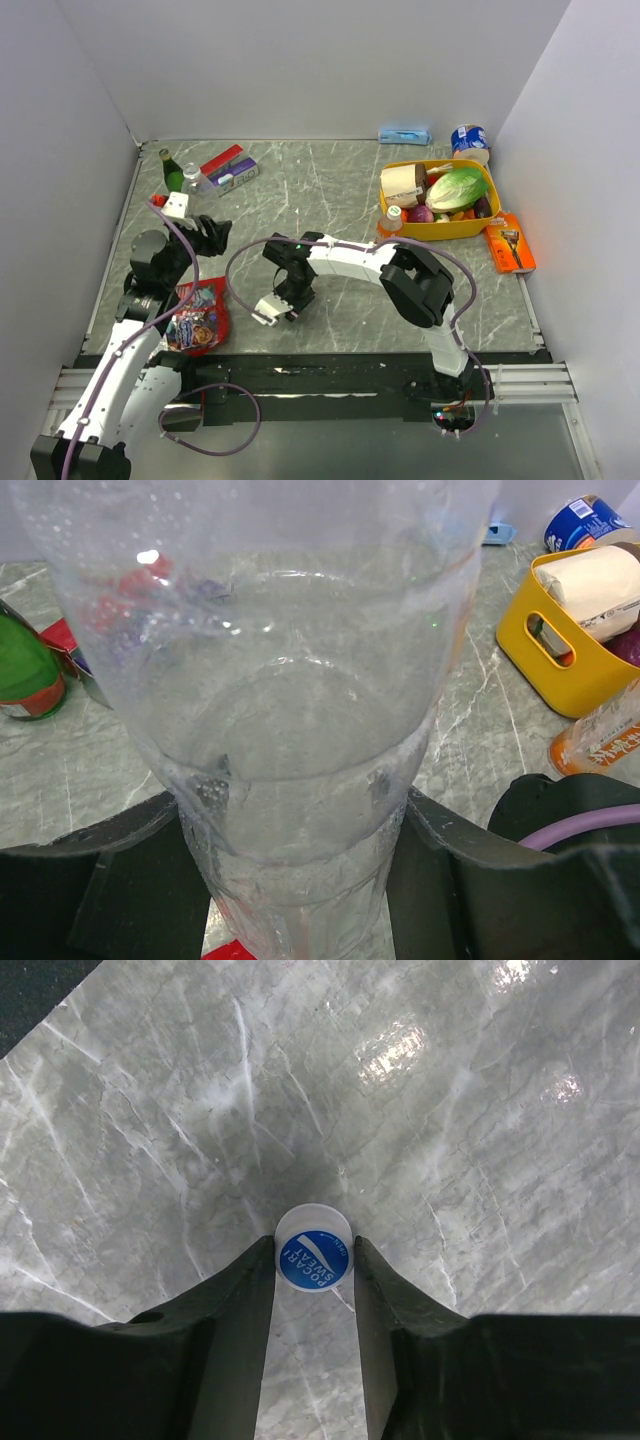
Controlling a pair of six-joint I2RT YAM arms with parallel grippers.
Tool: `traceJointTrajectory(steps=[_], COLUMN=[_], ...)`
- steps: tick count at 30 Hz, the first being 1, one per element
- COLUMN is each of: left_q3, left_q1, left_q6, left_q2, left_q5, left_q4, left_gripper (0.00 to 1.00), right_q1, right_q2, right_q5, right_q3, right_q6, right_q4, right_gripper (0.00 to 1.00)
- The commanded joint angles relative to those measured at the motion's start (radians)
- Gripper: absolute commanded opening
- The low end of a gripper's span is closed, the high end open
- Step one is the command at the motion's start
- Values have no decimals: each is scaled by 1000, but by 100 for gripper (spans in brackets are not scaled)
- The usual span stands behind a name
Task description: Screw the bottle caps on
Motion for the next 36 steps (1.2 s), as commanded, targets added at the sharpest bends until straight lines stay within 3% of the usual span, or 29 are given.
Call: traceJointTrajectory(steps=[1, 7, 11, 17, 20, 28, 36], left_q3=[2, -43, -89, -119, -118, -86, -86], left_q1=[5, 5, -12, -197, -292, -450, -489], left_q6=[-19, 53, 252, 609, 665, 686, 657], left_q2=[9, 58, 133, 238, 284, 339, 338], left_q5=[32, 127, 368, 494, 514, 492, 454], left_q4=[64, 173, 267, 252, 258, 290, 324], left_gripper=[1, 1, 1, 1, 1, 1, 1], right_q1=[7, -99, -226, -303, -294, -191, -149], right_q2=[-29, -198, -402, -649, -741, -718, -674], right_q5=[-13, -36, -115, -139, -142, -102, -99], right_q3=[14, 2, 36, 151, 143, 180, 191], right_q6=[45, 204, 316, 389, 425, 482, 393], right_q4=[34, -13, -134, -241, -212, -195, -257], right_gripper=[35, 25, 24, 22, 23, 25, 25])
